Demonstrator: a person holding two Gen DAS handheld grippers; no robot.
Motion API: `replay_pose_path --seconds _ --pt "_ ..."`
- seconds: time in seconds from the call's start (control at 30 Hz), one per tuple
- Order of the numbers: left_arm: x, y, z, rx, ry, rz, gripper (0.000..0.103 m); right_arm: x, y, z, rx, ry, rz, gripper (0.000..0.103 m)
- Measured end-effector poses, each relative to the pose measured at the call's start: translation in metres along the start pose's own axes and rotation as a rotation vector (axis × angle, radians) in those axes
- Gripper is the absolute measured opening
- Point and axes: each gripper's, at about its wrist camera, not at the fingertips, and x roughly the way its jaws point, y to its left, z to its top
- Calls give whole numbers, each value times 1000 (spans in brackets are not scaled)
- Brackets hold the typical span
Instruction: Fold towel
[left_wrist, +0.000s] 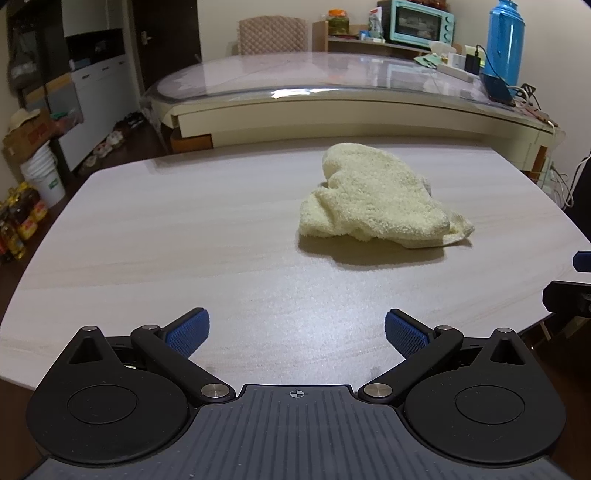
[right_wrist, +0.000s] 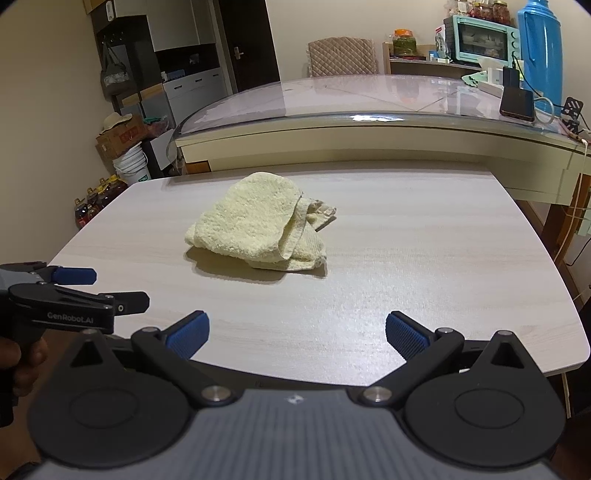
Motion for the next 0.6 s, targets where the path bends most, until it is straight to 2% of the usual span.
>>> replay_pose_path --seconds 0.23,0.6 --pt "0 -2 3 1 7 -3 103 4 2 -1 4 9 -3 103" --pt "7 0 1 -5 -25 -12 103 6 -10 -2 14 2 -6 103"
